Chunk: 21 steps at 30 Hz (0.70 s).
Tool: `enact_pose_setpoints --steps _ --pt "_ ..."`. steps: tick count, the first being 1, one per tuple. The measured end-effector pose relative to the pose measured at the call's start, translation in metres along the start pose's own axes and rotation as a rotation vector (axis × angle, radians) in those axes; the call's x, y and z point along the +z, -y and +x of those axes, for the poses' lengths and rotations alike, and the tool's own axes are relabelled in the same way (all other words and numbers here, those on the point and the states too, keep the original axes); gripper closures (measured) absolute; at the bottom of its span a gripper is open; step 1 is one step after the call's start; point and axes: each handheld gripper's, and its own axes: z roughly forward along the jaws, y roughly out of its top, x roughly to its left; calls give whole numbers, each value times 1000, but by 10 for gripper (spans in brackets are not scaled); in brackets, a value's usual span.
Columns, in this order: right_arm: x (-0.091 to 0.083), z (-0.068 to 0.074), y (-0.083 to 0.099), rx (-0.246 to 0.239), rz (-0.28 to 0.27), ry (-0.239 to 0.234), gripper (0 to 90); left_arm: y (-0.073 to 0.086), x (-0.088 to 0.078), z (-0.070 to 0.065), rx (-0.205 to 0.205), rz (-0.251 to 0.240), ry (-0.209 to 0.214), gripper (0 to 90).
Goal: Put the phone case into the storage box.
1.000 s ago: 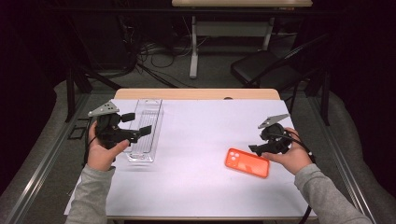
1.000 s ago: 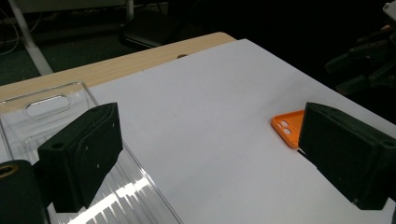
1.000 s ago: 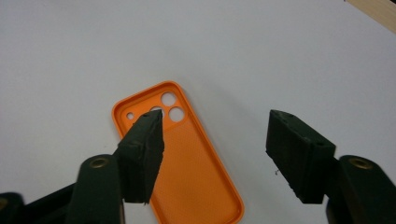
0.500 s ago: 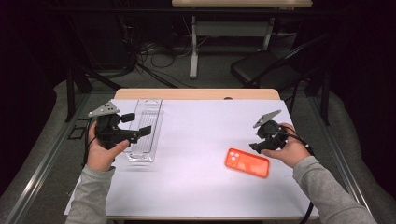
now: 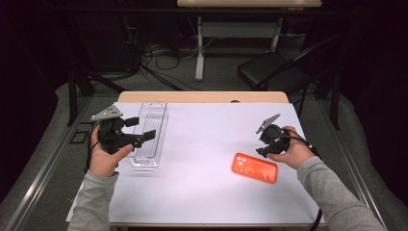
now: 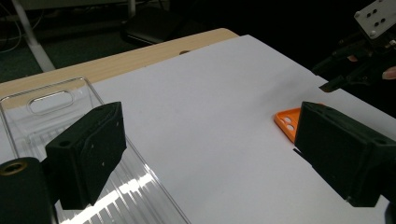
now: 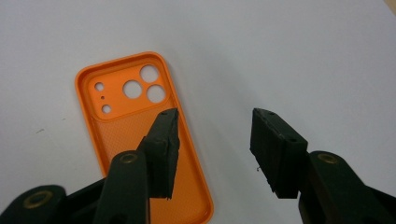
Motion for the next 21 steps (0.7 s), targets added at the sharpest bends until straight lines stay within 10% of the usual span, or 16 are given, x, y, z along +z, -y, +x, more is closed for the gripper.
enact_pose_setpoints --steps 21 --pt "25 -1 -2 -66 90 -3 593 1 0 2 -7 2 -4 93"
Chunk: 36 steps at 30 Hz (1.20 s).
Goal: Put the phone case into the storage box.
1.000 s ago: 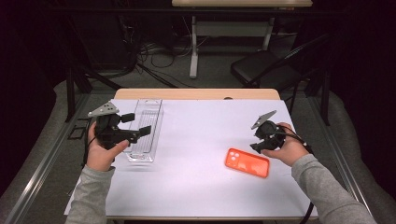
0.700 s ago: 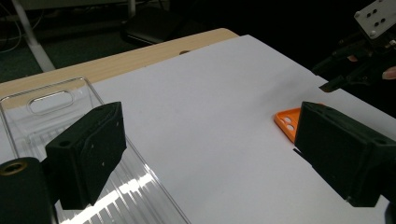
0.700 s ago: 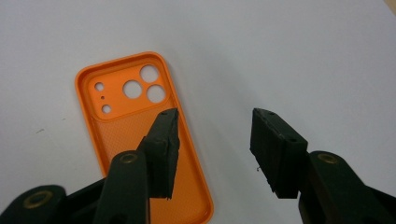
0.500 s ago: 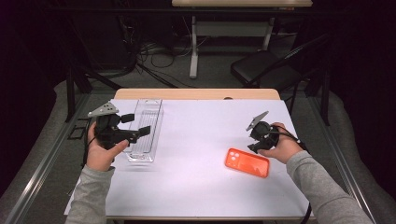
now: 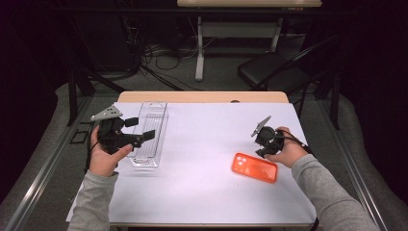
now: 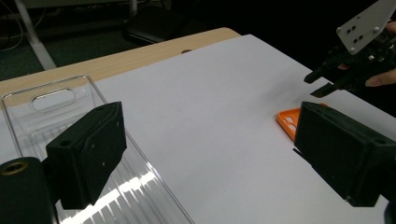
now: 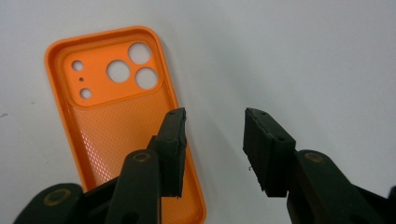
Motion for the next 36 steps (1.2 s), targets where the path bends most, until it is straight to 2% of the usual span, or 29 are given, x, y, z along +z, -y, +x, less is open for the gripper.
enact_pose_setpoints --steps 3,5,6,15,16,17,18,19,22,25,26,28,36 --pt "4 1 0 -16 24 -2 617 0 0 0 0 1 -1 93" --pt "5 2 0 -7 43 -6 623 0 1 0 1 3 -3 93" --pt "6 2 0 -22 40 -6 632 0 1 0 0 3 -2 93" --pt "14 7 0 -58 75 -10 696 1 1 0 -5 0 -2 103" --pt "13 7 -1 -59 105 -13 702 1 1 0 -5 0 -2 103" --pt "11 6 -2 -81 133 -19 709 1 1 0 -4 0 -3 103" --pt "11 6 -2 -81 144 -18 715 1 1 0 -4 1 -2 103" --pt "15 8 0 -70 96 -17 722 1 1 0 -4 1 -2 103" --pt "19 10 1 -63 95 -26 735 1 2 0 -4 4 -1 104" --pt "21 10 2 -68 120 -27 743 1 2 0 -3 7 -1 104" --pt "21 10 2 -79 144 -31 748 1 2 0 -3 7 -1 104" --pt "25 10 3 -89 120 -28 756 2 2 1 -3 7 -1 104" --pt "28 12 2 -116 176 -34 802 2 3 1 -6 9 -3 104"
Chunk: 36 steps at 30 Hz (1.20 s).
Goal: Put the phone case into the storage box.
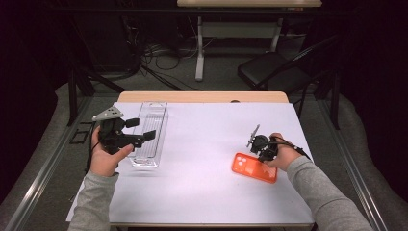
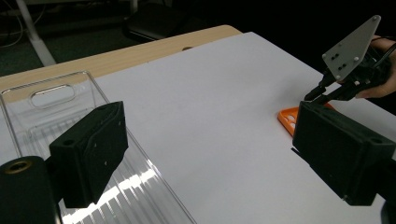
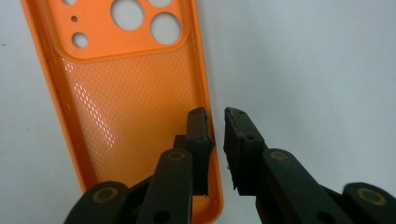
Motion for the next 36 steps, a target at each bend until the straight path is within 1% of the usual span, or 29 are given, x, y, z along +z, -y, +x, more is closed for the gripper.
enact_pose_setpoints --steps 1,2,3,4,6,8,12,15,18,23,26,27,29,30,34,36 --pt "1 0 0 -12 11 3 808 0 0 0 0 0 1 104" --pt "1 0 0 -12 11 3 808 0 0 0 0 0 1 104" --pt "3 1 0 -8 -1 3 812 0 0 0 0 0 0 104" --pt "4 2 0 -16 9 4 815 0 0 0 0 0 1 104" --pt "4 2 0 -13 15 2 816 0 0 0 -1 0 0 104" --pt "5 2 0 -27 22 5 822 0 0 0 -1 0 0 104" --pt "7 4 -1 -36 22 5 836 0 0 0 -3 1 -1 104" --pt "7 4 -2 -53 38 12 843 0 0 0 -3 1 1 104" --pt "8 4 -2 -52 44 14 849 0 1 0 -3 1 0 104" --pt "10 5 -1 -58 37 17 855 0 1 0 -3 0 0 105" --pt "10 5 -2 -64 48 16 857 0 1 0 -2 2 0 104" --pt "11 5 -1 -60 40 15 856 0 1 0 -2 3 0 105" --pt "11 5 -1 -61 43 16 859 0 1 0 -2 1 -1 105" --pt "10 5 -2 -65 63 18 865 1 1 0 -2 0 -1 105" --pt "10 4 -2 -74 63 20 879 1 1 0 -2 0 -1 105" --pt "10 4 -2 -71 61 19 884 1 1 0 -2 1 -2 105"
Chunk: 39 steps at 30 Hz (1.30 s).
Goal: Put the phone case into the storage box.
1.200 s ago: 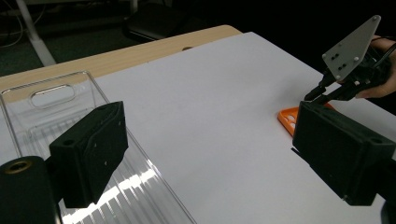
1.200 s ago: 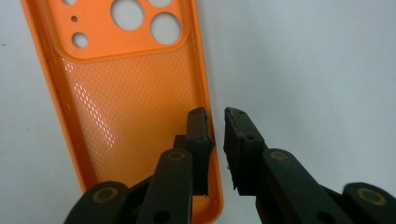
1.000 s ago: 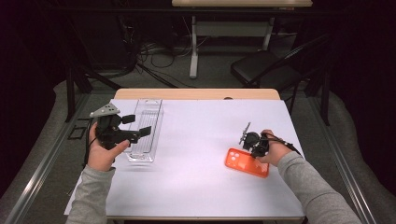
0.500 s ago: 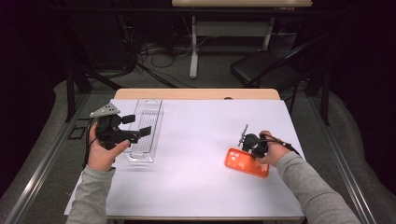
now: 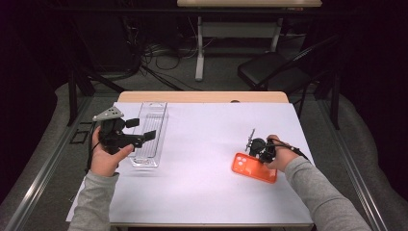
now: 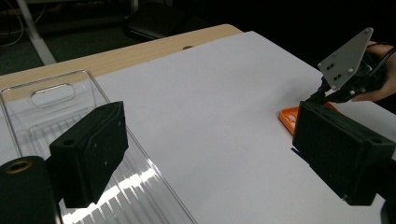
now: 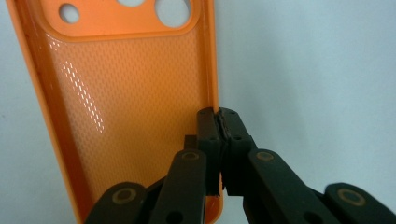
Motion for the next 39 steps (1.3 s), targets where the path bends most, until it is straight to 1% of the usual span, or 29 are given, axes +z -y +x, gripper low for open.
enact_pose_setpoints --steps 2,5,7,8,13,17,18,19,21,22,24,27,29,32,35,36,37,38,39 --pt "0 0 0 8 -3 -6 885 0 0 0 0 1 0 105" --pt "1 0 0 1 -10 -3 887 0 0 0 0 2 0 105" --pt "0 0 0 2 1 -6 888 0 0 0 -1 2 -1 105" --pt "1 0 1 7 -18 -4 888 0 0 0 -1 3 0 105" --pt "1 0 1 7 -20 -5 891 0 0 0 -1 2 -2 105" --pt "0 0 1 11 -8 -7 892 0 0 0 -2 1 -2 105" --pt "2 0 2 14 -36 -4 892 0 0 0 -1 2 -2 105" --pt "1 0 1 12 -19 -9 893 0 0 0 -1 2 -2 105" --pt "1 0 1 17 -18 -11 894 0 0 0 -1 3 -2 105" --pt "-1 -1 1 15 -1 -13 894 0 0 0 -1 3 -2 105" --pt "0 -1 2 13 -16 -13 895 0 0 0 -1 3 -1 105" --pt "0 -1 2 22 -16 -20 896 0 1 0 0 7 -1 105" --pt "-1 -2 2 20 0 -28 897 1 1 0 -1 7 0 105" --pt "-1 -2 3 21 -5 -32 897 1 1 0 -2 7 -2 105" --pt "-2 -3 3 15 1 -35 898 1 1 0 0 7 -1 105" --pt "-3 -3 4 26 9 -39 899 1 1 0 0 8 -2 105" --pt "-3 -3 4 35 -3 -47 899 1 1 0 0 8 -1 105" --pt "-3 -3 4 35 -3 -47 899 1 1 1 -1 6 -1 105" --pt "-2 -3 5 38 -33 -47 900 1 1 1 -1 6 -1 105"
